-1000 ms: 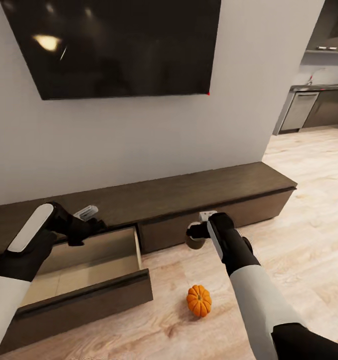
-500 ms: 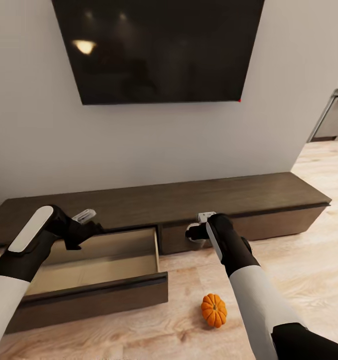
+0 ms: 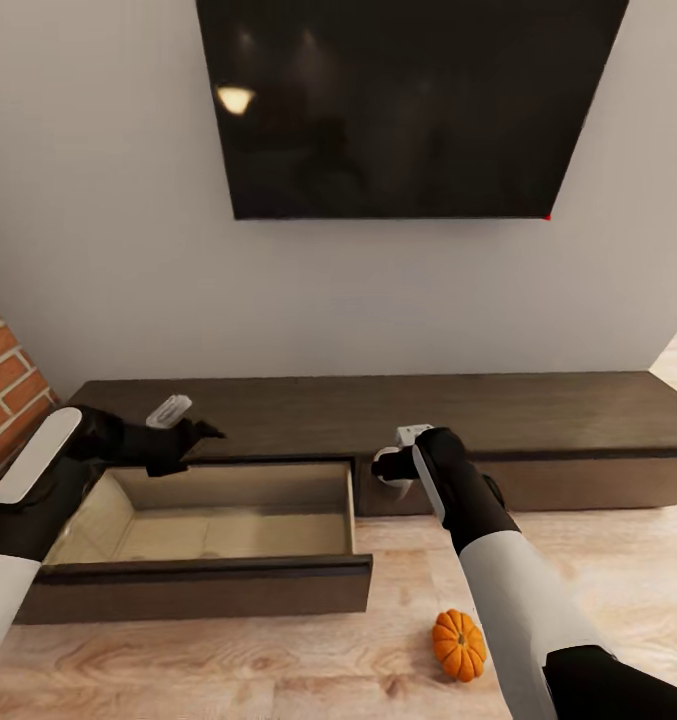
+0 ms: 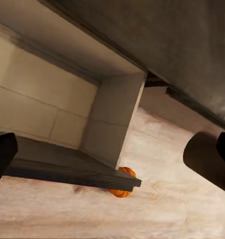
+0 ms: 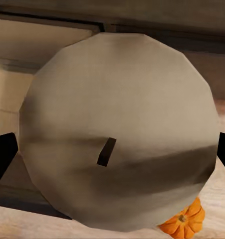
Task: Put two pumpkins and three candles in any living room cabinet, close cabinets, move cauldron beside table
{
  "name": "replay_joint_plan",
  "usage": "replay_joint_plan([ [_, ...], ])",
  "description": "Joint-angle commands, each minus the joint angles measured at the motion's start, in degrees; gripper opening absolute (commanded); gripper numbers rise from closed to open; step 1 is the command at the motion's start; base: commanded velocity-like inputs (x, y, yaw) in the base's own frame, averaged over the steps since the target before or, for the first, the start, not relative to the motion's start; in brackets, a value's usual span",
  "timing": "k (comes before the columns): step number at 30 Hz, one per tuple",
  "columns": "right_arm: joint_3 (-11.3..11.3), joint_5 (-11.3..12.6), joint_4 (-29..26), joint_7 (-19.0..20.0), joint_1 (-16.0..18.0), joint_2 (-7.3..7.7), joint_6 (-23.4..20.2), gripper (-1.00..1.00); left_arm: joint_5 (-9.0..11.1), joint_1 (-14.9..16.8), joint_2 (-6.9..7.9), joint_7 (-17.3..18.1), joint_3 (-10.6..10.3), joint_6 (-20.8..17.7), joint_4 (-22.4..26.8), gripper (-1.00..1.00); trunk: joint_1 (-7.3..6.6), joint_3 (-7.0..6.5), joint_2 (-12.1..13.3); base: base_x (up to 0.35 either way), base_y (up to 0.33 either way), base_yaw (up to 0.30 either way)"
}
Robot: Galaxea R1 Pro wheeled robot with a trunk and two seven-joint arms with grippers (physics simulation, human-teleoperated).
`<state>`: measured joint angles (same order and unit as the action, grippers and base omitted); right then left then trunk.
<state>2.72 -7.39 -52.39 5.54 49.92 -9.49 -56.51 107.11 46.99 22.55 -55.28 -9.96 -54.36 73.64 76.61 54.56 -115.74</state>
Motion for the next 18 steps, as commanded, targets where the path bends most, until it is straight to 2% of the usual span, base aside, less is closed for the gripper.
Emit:
replay_joint_plan([
  [1, 0.0, 0.0, 0.0, 0.0, 0.0, 0.0, 0.0, -1.0, 0.0, 0.0, 0.97, 4.0, 0.2, -1.4, -0.4, 1.0, -0.22, -0.18, 0.4, 0.0, 0.0, 0.29],
  [2, 0.0, 0.1, 0.0, 0.0, 0.0, 0.0, 0.0, -1.0, 0.0, 0.0, 2.5, 10.4, 0.3, -2.6, -1.7, 1.0, -0.44, -0.36, 0.8, 0.0, 0.0, 0.29],
  [7, 0.0, 0.1, 0.1, 0.0, 0.0, -0.06, 0.0, -1.0, -0.5, -0.1, 7.57, 32.4, 0.2, -3.7, -6.4, 1.0, -0.44, -0.36, 0.8, 0.0, 0.0, 0.29],
  [9, 0.0, 0.0, 0.2, 0.0, 0.0, -0.08, 0.0, -1.0, -0.6, -0.1, 8.52, 35.3, 0.1, -3.8, -6.9, 1.0, -0.44, -0.36, 0.8, 0.0, 0.0, 0.29],
  [11, 0.0, 0.0, 0.6, 0.0, 0.0, -0.09, 0.0, -1.0, -0.7, -0.1, 8.91, 36.4, 0.1, -3.7, -7.3, 1.0, -0.44, -0.36, 0.8, 0.0, 0.0, 0.29],
  [14, 0.0, 0.0, 1.0, 0.0, 0.0, -0.09, 0.1, -1.0, -0.7, -0.1, 8.94, 37.1, 0.0, -3.7, -9.4, 1.0, -0.44, -0.36, 0.8, 0.077, 0.0, 0.214],
  [18, 0.0, -0.1, 1.1, 0.0, 0.0, -0.09, 0.1, -1.0, -0.8, -0.1, 8.71, 37.2, 0.0, -3.7, -11.0, 1.0, -0.44, -0.36, 0.8, 0.272, 0.0, 0.049],
])
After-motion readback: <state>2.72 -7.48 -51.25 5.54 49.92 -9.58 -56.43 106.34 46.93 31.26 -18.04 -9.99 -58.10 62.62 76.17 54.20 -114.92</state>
